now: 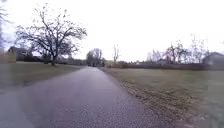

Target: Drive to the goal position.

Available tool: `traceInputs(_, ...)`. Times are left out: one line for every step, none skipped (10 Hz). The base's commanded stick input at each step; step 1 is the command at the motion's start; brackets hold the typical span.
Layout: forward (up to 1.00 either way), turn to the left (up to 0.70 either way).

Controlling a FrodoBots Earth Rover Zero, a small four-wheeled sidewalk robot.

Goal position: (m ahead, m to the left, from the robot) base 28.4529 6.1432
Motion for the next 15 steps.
traceInputs(0.7, 0.0)
traceInputs(0.7, 0.0)
traceInputs(0.7, 0.0)
traceInputs(0.7, 0.0)
traceInputs(0.7, 0.18)
traceInputs(0.7, 0.35)
traceInputs(0.7, 0.35)
traceInputs(0.7, 0.35)
traceInputs(0.7, 0.35)
traceInputs(0.7, 0.35)
traceInputs(0.7, 0.09)
traceInputs(0.7, 0.0)
traceInputs(0.7, 0.0)
traceInputs(0.7, 0.0)
traceInputs(0.7, 0.0)
